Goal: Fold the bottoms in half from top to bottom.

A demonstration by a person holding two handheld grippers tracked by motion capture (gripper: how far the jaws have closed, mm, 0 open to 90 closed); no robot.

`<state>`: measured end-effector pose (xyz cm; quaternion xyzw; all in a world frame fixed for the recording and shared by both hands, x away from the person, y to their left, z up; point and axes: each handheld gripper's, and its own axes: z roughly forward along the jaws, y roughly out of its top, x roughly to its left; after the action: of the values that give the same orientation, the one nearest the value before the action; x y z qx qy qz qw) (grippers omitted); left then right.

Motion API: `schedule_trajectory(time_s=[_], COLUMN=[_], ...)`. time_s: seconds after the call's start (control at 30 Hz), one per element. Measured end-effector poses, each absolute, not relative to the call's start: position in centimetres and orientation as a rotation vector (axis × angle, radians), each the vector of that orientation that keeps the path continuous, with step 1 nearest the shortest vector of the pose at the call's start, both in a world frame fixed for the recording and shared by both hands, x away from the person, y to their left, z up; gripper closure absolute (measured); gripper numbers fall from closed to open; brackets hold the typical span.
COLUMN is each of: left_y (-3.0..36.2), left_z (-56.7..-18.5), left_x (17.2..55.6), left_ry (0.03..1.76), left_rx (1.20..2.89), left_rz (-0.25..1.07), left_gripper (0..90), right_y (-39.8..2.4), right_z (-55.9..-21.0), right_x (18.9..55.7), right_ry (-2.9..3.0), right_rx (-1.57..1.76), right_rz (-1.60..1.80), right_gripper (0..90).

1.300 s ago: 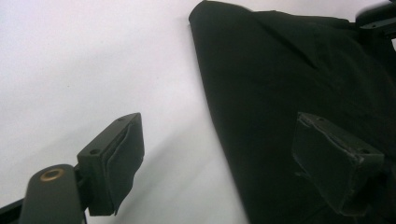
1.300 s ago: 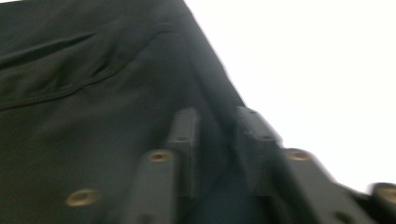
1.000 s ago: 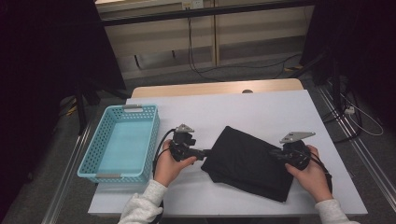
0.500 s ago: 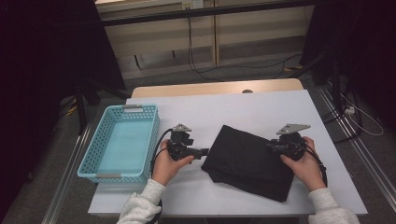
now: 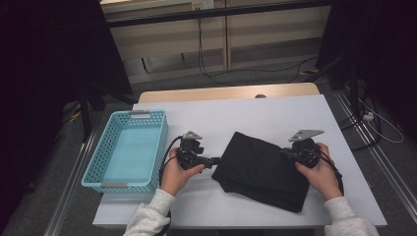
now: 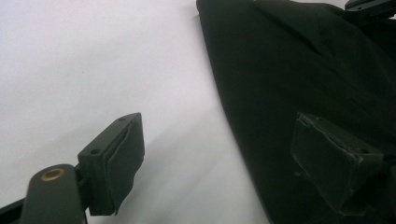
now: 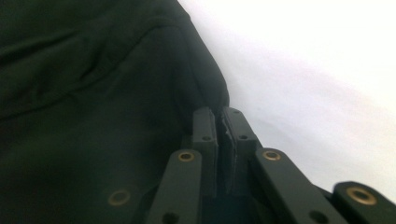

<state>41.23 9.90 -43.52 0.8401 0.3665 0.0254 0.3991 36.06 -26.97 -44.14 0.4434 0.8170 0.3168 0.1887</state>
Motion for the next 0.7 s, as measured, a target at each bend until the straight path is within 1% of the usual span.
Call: schedule_trajectory(time_s=[0.17, 0.37, 0.7], left_y=[10.0, 9.9, 8.8], left_z=[-43.5, -43.5, -43.6], left_x=[41.3, 41.2, 40.3], left_ry=[0.929, 0.927, 0.897], left_rx=[2.124, 2.119, 2.140], left_rz=[0.065, 0.060, 0.047], left_gripper=[17.5, 17.5, 17.4], right_y=[-27.6, -28.8, -30.3], right_z=[-42.8, -41.3, -41.3], right_x=[35.4, 33.8, 31.7], right_ry=[2.284, 2.256, 2.273], right_rx=[1.293, 1.364, 1.382], right_rz=[0.973, 1.045, 0.998], right_gripper=[85.7, 85.9, 85.8])
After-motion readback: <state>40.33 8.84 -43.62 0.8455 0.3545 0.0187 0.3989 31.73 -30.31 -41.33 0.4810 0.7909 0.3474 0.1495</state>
